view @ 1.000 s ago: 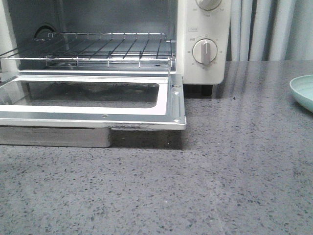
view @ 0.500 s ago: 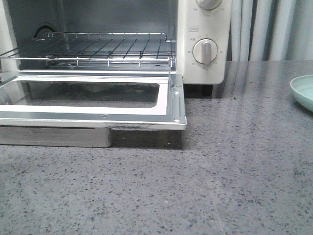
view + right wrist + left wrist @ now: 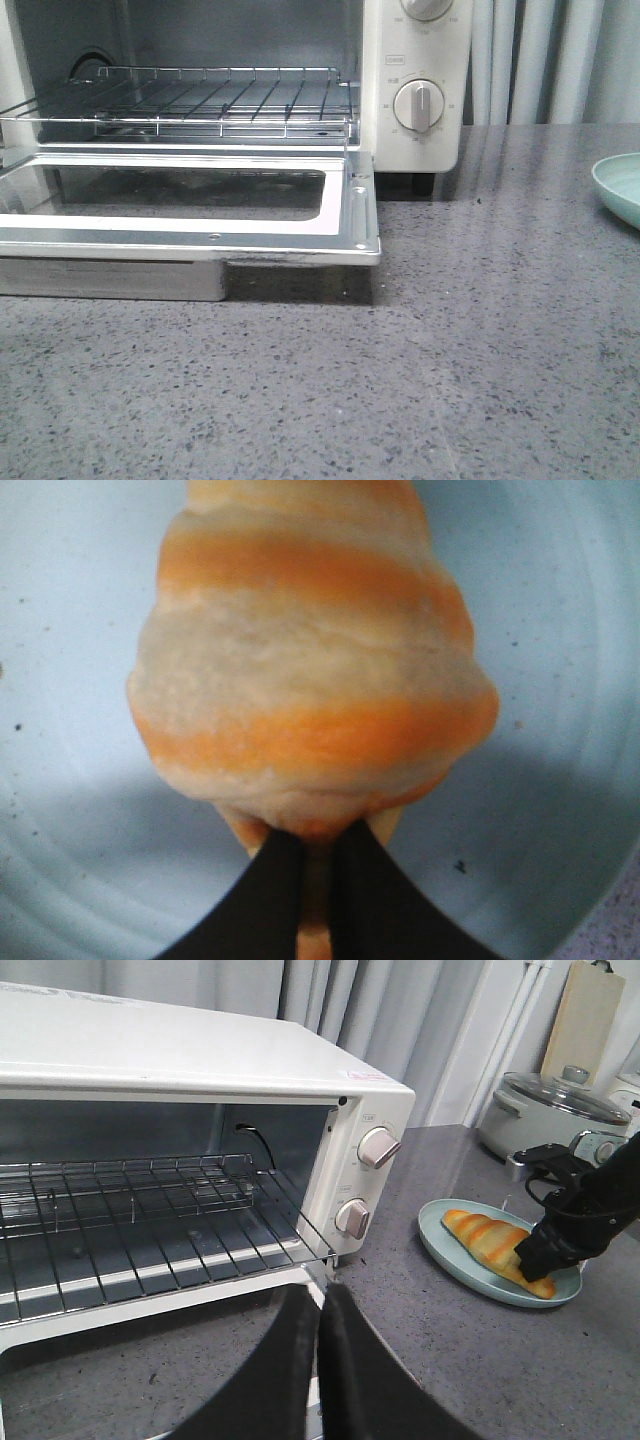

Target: Put bread in oven

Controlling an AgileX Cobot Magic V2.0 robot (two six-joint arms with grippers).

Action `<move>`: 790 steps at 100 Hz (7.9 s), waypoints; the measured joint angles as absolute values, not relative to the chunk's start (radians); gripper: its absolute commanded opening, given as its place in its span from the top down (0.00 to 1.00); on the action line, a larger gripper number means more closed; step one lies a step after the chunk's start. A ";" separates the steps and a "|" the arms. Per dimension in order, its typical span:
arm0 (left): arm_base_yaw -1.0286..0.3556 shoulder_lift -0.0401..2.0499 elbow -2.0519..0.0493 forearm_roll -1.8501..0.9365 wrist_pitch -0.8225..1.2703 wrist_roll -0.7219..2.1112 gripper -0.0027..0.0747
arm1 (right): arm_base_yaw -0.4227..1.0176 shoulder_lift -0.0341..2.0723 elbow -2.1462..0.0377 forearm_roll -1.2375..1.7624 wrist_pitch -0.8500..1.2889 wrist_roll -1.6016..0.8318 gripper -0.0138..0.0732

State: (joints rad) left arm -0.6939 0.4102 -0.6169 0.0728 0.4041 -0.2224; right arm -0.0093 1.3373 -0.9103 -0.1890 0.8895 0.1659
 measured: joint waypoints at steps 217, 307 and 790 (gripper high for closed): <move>-0.694 0.402 -0.617 0.088 0.362 -0.221 0.99 | 0.899 1.636 -1.490 -0.499 0.846 0.039 0.91; -0.694 0.393 -0.617 0.086 0.396 -0.221 0.99 | 0.887 1.705 -1.502 -0.629 0.775 0.109 0.33; -0.227 -0.004 -0.159 0.183 0.268 -0.221 0.99 | 0.004 0.042 0.010 -0.059 0.221 0.036 0.92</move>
State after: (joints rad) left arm -0.2267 -0.0036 -0.1586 0.1827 0.2684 -0.2209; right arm 0.0043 0.0418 0.0095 -0.0589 0.2209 0.0362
